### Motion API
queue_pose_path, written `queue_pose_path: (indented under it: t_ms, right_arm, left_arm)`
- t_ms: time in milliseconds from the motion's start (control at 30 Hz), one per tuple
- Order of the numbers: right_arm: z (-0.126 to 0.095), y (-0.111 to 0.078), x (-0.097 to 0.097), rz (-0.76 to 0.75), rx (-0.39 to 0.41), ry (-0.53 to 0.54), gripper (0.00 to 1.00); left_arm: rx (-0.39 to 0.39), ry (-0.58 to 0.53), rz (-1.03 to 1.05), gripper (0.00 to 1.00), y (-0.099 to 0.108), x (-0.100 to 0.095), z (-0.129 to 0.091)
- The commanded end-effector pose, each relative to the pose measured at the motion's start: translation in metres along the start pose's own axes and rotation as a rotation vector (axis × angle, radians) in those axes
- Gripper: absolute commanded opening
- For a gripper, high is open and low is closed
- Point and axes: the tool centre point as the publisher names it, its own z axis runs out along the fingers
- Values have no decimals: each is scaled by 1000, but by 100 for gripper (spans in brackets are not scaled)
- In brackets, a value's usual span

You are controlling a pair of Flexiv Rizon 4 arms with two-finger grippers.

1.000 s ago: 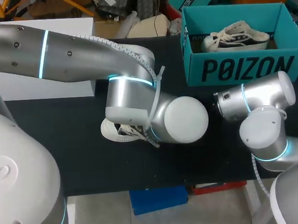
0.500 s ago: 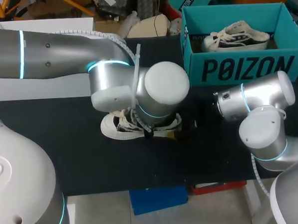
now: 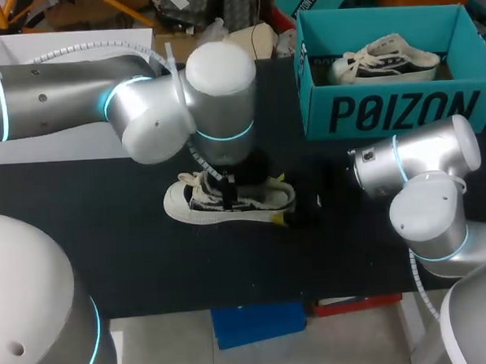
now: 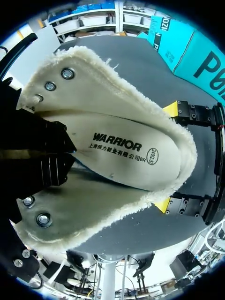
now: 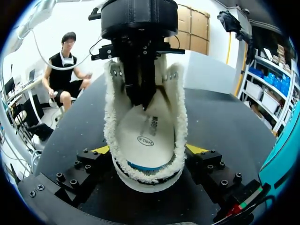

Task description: Take the shoe out of the shoebox, open the shoe tongue, remove and reinsert the insole, then place the shoe into the shoebox

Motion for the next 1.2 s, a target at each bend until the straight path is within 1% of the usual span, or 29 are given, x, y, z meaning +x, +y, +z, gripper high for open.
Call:
queue_pose_path:
  t_ms: [33,200,433,500,667,767,800,1067,1200]
  right_arm:
    - [-4,-4,1,1,2,-2,0]
    - [-4,-4,1,1,2,-2,0]
    - [-4,-4,1,1,2,-2,0]
    - [-4,-4,1,1,2,-2,0]
    - [-4,-4,1,1,2,-2,0]
    - [-4,-4,1,1,2,-2,0]
    - [-4,-4,1,1,2,-2,0]
    - [-4,-4,1,1,2,-2,0]
    - [-4,-4,1,1,2,-2,0]
  left_arm:
    - [156,76,1,0,21,-13,33]
    - [219,93,2,0,19,-10,19]
    - [253,92,27,0,12,-6,3]
    - [257,88,41,0,7,-4,-1]
    - [234,79,90,0,-12,0,-8]
    - [238,75,104,0,-22,0,-12]
    - [252,75,107,0,-25,-1,-13]
    - [270,68,111,0,-37,-5,-23]
    - [293,60,121,0,-42,-5,-28]
